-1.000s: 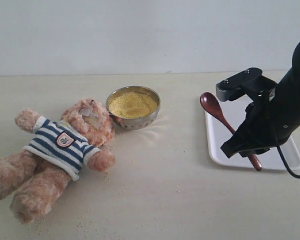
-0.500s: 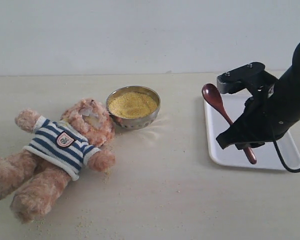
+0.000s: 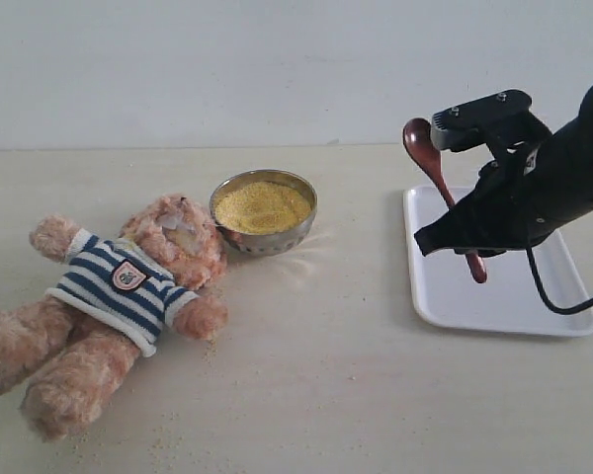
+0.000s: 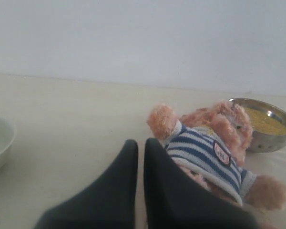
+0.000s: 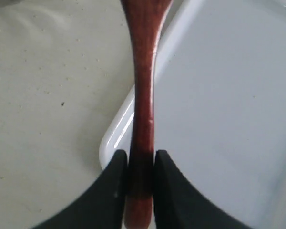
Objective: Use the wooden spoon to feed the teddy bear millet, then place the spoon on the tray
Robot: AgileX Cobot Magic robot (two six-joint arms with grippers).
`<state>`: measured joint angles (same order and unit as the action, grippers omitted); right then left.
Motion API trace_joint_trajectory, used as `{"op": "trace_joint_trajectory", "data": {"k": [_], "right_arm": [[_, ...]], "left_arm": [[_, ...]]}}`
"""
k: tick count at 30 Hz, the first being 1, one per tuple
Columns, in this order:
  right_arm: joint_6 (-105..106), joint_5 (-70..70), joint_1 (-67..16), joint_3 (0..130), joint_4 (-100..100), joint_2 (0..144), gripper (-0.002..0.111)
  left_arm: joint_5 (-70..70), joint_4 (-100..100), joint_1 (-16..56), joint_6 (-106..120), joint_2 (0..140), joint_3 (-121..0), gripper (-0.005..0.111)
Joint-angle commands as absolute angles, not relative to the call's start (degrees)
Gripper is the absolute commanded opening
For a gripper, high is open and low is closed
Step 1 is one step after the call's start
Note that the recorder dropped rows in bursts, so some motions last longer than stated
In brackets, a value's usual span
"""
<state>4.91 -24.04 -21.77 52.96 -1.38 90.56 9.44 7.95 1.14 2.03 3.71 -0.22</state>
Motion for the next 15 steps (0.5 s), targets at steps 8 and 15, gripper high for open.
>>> {"op": "trace_joint_trajectory", "data": {"k": [8, 15], "right_arm": [[4.4, -22.3, -10.7, 54.3, -2.3, 89.8, 0.000], [5.0, -22.7, -10.3, 56.8, -2.3, 90.4, 0.000]], "left_arm": [[7.4, 7.5, 1.2, 1.8, 0.0, 0.0, 0.005], [7.4, 7.5, 1.2, 1.8, 0.0, 0.0, 0.005]]}}
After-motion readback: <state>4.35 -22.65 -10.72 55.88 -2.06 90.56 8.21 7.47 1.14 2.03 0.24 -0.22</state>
